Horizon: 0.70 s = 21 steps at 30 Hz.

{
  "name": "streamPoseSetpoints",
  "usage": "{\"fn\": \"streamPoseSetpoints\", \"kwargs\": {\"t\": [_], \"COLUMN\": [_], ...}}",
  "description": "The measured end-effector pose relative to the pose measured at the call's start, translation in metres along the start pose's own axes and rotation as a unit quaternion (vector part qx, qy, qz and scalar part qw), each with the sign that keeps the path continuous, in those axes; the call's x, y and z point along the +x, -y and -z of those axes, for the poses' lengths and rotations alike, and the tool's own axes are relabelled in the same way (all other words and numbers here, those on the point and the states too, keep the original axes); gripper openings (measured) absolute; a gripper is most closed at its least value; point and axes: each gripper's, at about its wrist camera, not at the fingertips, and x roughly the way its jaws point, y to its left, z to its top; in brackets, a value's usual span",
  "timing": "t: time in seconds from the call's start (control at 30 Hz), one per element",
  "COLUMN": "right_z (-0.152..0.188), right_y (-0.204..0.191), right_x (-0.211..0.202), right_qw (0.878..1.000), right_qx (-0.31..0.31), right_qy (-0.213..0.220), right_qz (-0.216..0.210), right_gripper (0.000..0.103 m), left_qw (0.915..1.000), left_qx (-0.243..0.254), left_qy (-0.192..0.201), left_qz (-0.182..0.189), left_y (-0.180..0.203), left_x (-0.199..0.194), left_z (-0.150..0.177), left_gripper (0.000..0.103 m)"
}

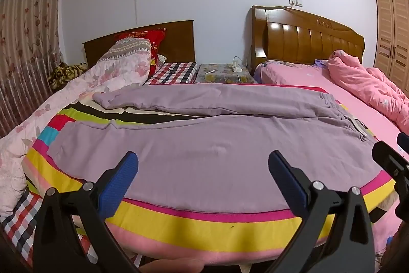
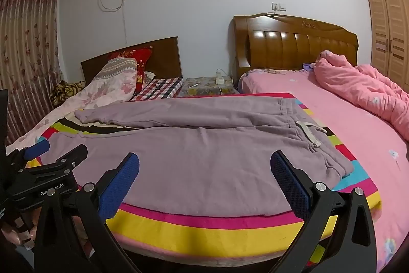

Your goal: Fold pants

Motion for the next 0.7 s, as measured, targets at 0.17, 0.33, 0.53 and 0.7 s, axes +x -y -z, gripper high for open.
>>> {"fn": "streamPoseSetpoints", "kwargs": {"t": [0.17, 0.33, 0.53, 0.7], "right_z": [-0.0002, 0.0006, 0.0008, 0.0013], "right_y": [-0.0017, -0.0037, -0.0039, -0.0032], "right_x": [-0.0006, 0.0005, 0.0015, 0.0023], "right_qw": [1.000, 1.000, 1.000, 1.000], "right_qx": [-0.001, 0.000, 0.000, 0.003], "right_qy": [-0.002, -0.006, -0.010, -0.010], "right_qz": [-0.003, -0.004, -0.005, -0.004], "right_gripper": [0.099, 0.099, 0.099, 0.099], "left_qw": [1.0000, 1.0000, 1.0000, 0.9999], "left_qx": [0.001, -0.002, -0.002, -0.004], "left_qy": [-0.002, -0.006, -0.008, -0.010], "left_qz": [0.000, -0.001, -0.004, -0.005], "left_y": [0.0000, -0.0015, -0.0030, -0.0033], "left_x": [0.0003, 0.0016, 0.0030, 0.0050], "left_z": [-0.0007, -0.0011, -0.0012, 0.0005], "left_gripper": [0.102, 0.102, 0.102, 0.102]}}
